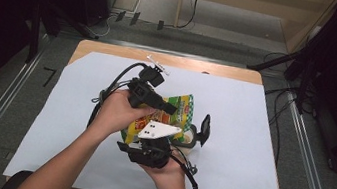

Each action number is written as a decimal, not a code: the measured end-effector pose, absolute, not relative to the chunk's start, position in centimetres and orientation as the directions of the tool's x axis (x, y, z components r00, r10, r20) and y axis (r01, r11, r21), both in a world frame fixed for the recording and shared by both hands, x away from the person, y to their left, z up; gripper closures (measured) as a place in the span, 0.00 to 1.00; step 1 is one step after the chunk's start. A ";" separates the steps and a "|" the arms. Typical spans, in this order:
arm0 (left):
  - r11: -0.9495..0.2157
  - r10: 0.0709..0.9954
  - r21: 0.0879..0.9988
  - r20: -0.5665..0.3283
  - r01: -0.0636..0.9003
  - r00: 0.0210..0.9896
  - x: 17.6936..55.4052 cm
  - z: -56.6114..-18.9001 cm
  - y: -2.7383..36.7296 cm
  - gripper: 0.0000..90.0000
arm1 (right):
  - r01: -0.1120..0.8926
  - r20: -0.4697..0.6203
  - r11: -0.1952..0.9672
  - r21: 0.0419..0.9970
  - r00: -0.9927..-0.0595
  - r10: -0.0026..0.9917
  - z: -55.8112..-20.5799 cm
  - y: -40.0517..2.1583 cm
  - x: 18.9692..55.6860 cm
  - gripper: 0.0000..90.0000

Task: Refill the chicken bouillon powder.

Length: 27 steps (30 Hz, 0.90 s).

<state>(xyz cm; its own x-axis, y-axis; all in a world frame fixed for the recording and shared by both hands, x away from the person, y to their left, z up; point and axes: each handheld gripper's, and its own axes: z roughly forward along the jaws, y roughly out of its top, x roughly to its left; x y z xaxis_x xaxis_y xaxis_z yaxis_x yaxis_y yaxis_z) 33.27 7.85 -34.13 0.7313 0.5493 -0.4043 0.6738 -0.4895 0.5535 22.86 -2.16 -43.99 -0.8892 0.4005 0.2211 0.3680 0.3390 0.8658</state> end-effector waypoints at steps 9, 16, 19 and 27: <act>-0.494 0.556 0.554 -0.392 0.670 0.734 33.1 -34.0 7.5 0.85 | 0.373 0.227 0.332 0.867 -0.887 0.403 -44.1 -2.2 22.8 0.73; -0.501 0.554 0.546 -0.394 0.671 0.734 33.5 -34.1 7.2 0.85 | 0.384 0.237 0.326 0.864 -0.881 0.409 -44.2 -2.4 23.1 0.73; -0.504 0.554 0.539 -0.398 0.675 0.731 33.8 -34.0 7.1 0.85 | 0.383 0.235 0.325 0.864 -0.880 0.413 -44.1 -2.4 23.2 0.73; -0.509 0.548 0.541 -0.395 0.669 0.737 34.3 -33.8 6.6 0.85 | 0.394 0.244 0.309 0.865 -0.870 0.428 -43.8 -2.8 23.7 0.73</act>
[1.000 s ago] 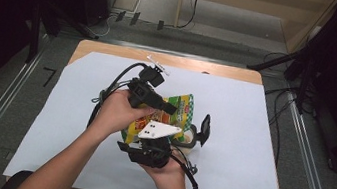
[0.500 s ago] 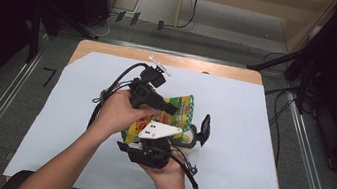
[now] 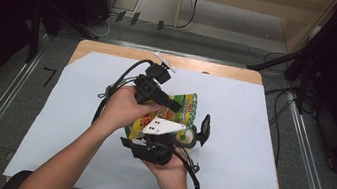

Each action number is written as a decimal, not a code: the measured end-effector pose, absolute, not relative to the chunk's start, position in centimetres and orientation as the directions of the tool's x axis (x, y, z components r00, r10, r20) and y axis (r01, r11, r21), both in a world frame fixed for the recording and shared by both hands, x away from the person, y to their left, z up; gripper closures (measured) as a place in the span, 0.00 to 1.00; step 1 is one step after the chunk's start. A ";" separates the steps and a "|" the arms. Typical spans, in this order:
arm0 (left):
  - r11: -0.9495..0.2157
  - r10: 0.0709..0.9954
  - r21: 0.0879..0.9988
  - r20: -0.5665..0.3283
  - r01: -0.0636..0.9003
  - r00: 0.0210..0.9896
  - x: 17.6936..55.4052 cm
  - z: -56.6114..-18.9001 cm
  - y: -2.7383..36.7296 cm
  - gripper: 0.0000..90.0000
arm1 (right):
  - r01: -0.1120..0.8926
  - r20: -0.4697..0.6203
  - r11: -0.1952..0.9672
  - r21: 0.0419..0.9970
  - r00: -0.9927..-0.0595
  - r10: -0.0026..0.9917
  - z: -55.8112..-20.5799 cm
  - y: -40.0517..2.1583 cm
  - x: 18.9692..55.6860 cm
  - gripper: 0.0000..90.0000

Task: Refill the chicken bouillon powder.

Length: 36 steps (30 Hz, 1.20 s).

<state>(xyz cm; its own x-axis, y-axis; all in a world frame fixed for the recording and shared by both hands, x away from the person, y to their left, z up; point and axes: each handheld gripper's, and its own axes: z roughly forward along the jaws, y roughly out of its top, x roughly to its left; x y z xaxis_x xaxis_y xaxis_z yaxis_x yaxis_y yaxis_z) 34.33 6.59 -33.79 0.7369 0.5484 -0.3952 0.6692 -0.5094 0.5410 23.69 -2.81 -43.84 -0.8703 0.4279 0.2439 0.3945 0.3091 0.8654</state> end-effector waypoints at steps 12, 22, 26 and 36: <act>-0.512 0.547 0.546 -0.388 0.663 0.742 34.3 -34.0 6.6 0.85 | 0.387 0.232 0.324 0.863 -0.875 0.426 -44.0 -2.9 23.8 0.73; -0.517 0.544 0.540 -0.392 0.664 0.742 34.4 -34.0 6.6 0.85 | 0.386 0.232 0.325 0.863 -0.875 0.424 -43.9 -2.8 23.7 0.73; -0.523 0.544 0.528 -0.398 0.669 0.739 34.3 -34.0 6.5 0.85 | 0.394 0.242 0.321 0.862 -0.874 0.421 -43.9 -2.8 23.6 0.73; -0.525 0.542 0.532 -0.393 0.664 0.743 34.1 -33.8 6.5 0.84 | 0.392 0.241 0.319 0.863 -0.874 0.422 -43.8 -2.7 23.4 0.74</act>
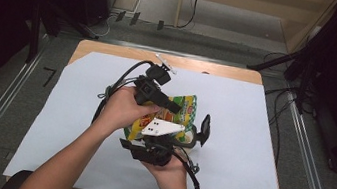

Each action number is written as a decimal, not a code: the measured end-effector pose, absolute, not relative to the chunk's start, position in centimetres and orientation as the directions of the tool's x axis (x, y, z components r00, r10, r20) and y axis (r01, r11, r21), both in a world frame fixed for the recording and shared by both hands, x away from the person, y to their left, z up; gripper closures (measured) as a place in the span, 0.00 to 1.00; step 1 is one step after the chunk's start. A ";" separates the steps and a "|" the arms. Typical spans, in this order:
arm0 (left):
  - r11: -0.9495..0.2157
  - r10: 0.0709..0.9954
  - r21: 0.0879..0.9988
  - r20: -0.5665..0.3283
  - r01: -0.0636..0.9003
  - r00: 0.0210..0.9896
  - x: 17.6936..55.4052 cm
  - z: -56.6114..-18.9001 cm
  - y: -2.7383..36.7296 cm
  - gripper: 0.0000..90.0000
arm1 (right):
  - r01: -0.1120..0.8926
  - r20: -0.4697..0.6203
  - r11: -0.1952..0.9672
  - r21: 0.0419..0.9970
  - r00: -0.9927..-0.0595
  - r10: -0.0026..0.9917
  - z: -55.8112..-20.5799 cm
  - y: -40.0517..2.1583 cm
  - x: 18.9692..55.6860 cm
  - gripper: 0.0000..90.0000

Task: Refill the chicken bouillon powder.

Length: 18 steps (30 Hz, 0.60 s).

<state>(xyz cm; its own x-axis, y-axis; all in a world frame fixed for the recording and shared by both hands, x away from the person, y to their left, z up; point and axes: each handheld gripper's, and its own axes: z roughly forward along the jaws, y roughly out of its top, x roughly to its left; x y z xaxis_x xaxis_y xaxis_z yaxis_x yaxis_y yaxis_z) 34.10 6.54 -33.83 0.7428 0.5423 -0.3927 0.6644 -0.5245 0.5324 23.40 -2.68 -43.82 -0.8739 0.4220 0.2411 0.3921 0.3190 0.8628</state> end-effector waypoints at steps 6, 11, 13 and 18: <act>-0.526 0.541 0.536 -0.388 0.660 0.746 34.1 -33.8 6.6 0.84 | 0.387 0.234 0.325 0.863 -0.876 0.422 -43.8 -2.7 23.5 0.74; -0.525 0.545 0.532 -0.389 0.664 0.743 34.1 -33.8 6.6 0.84 | 0.390 0.239 0.323 0.862 -0.875 0.420 -43.7 -2.7 23.4 0.74; -0.525 0.545 0.531 -0.390 0.665 0.742 34.1 -33.8 6.6 0.84 | 0.391 0.240 0.323 0.862 -0.875 0.420 -43.8 -2.7 23.4 0.74; -0.522 0.544 0.532 -0.394 0.666 0.741 34.1 -33.8 6.6 0.84 | 0.391 0.239 0.324 0.861 -0.875 0.421 -43.8 -2.7 23.4 0.74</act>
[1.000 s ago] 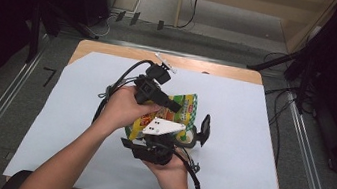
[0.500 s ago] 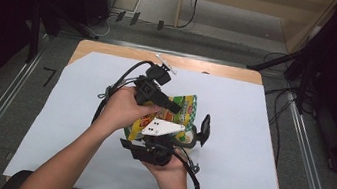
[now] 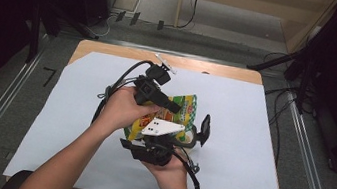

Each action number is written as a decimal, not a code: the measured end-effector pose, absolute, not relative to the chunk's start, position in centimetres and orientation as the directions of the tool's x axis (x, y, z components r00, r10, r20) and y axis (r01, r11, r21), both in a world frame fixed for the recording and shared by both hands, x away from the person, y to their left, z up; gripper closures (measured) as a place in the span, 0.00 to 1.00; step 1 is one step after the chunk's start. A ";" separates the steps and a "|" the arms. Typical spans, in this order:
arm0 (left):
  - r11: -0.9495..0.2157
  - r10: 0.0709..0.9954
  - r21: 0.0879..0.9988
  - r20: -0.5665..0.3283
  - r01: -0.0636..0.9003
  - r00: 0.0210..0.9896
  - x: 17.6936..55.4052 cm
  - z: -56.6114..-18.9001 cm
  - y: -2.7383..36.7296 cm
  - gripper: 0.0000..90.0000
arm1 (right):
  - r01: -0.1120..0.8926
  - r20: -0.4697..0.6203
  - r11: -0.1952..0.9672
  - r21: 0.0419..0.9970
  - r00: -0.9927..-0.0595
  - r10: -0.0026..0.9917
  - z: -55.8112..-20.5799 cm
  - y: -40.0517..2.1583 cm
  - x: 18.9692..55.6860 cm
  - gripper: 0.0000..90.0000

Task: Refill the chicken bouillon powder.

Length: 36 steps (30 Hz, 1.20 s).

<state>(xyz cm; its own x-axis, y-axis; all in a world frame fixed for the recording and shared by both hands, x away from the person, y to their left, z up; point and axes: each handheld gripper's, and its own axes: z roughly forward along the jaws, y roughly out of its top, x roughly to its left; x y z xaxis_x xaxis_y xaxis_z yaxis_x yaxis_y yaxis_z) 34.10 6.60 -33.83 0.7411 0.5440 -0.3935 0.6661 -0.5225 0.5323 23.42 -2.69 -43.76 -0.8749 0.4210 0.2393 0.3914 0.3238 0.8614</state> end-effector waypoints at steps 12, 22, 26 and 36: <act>-0.520 0.543 0.533 -0.396 0.667 0.740 34.1 -33.9 6.7 0.84 | 0.388 0.233 0.329 0.861 -0.876 0.422 -43.8 -2.7 23.4 0.74; -0.524 0.544 0.530 -0.394 0.667 0.741 34.2 -33.9 6.7 0.84 | 0.378 0.221 0.335 0.863 -0.879 0.423 -43.8 -2.6 23.3 0.74; -0.522 0.545 0.530 -0.395 0.668 0.740 34.2 -33.9 6.7 0.84 | 0.375 0.217 0.336 0.864 -0.880 0.423 -43.8 -2.6 23.3 0.74; -0.522 0.546 0.530 -0.395 0.669 0.739 34.2 -33.9 6.7 0.84 | 0.377 0.221 0.331 0.865 -0.879 0.422 -43.9 -2.6 23.4 0.74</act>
<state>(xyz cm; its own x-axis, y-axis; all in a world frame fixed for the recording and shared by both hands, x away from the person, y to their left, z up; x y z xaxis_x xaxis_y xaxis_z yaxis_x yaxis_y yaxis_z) 34.18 6.71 -33.95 0.7388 0.5461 -0.3949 0.6688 -0.5217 0.5297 23.35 -2.62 -43.86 -0.8789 0.4225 0.2213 0.3768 0.3307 0.8653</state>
